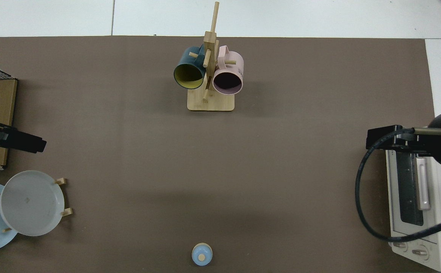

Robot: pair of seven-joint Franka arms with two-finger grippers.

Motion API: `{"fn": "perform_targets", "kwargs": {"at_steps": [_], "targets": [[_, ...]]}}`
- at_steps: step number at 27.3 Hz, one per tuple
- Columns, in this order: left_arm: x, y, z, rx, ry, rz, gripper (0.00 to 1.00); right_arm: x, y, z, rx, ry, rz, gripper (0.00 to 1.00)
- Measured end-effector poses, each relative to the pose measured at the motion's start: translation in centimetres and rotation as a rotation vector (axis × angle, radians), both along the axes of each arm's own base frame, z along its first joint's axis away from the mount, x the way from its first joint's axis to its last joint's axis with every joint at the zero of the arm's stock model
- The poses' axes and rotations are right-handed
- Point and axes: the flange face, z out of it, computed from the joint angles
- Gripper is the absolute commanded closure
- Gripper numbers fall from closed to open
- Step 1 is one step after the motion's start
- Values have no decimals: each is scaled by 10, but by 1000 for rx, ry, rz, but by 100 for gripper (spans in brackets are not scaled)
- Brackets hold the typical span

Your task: Put markers into pen holder

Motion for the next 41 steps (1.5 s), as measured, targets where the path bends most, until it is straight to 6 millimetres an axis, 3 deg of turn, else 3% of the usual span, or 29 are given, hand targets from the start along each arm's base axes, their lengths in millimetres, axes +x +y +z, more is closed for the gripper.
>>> {"fn": "perform_targets", "kwargs": {"at_steps": [5, 23, 41], "targets": [[5, 2, 0, 16, -1, 5, 0, 0, 0, 0, 0, 0, 0, 0], [-8, 10, -4, 44, 22, 36, 0, 0, 0, 0, 0, 0, 0, 0], [-10, 9, -4, 45, 24, 35, 0, 0, 0, 0, 0, 0, 0, 0]]}}
